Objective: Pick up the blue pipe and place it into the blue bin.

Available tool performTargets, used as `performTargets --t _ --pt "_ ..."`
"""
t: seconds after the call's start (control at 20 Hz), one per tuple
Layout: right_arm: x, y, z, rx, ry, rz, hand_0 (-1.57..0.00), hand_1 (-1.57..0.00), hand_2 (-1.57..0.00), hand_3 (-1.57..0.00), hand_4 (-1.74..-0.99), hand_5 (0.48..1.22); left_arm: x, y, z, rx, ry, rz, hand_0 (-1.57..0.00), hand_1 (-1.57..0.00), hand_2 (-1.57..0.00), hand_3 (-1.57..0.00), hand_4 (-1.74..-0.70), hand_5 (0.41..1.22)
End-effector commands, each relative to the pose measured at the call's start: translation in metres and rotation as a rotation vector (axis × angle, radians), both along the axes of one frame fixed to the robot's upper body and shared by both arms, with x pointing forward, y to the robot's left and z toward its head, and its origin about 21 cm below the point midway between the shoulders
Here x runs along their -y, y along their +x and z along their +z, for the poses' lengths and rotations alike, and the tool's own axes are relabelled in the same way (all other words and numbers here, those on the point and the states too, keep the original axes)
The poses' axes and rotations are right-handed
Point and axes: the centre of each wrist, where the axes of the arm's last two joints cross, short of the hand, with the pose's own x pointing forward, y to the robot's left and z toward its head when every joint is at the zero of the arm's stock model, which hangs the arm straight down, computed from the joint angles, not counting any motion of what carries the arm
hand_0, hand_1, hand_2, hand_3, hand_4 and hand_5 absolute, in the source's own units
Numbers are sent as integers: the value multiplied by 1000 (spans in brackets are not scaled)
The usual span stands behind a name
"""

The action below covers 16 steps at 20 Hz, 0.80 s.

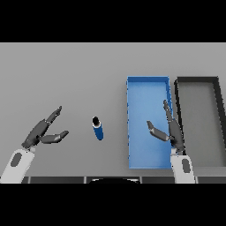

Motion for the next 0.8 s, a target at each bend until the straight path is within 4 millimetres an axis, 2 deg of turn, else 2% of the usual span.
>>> performTargets --t 0.0,0.1,0.3,0.5,0.6,0.75 --pt "0 -2 -1 5 -1 10 1 1 1 1 -1174 616 8 -1 -2 -18 0 -31 1 1 1 1 -1071 522" --pt "-2 0 1 -5 -18 4 1 1 1 1 -1164 617 26 -10 -7 -75 9 -103 1 1 1 1 -1113 497" --pt "-2 -5 -1 -6 8 5 1 1 1 1 -1195 617 55 -15 -11 -85 30 -171 1 1 1 1 -1138 455" --pt "-6 -5 -1 -1 16 12 1 1 1 1 -1218 627 78 -8 -24 -104 5 -200 1 1 1 1 -1147 452" --pt "-4 -2 0 -23 16 3 1 1 1 1 -1214 624 97 -6 -30 -82 -10 -224 1 1 1 1 -1154 459" --pt "-4 -6 2 -18 11 -3 1 1 1 1 -1202 621 113 3 -38 -88 -41 -211 1 1 1 1 -1150 460"
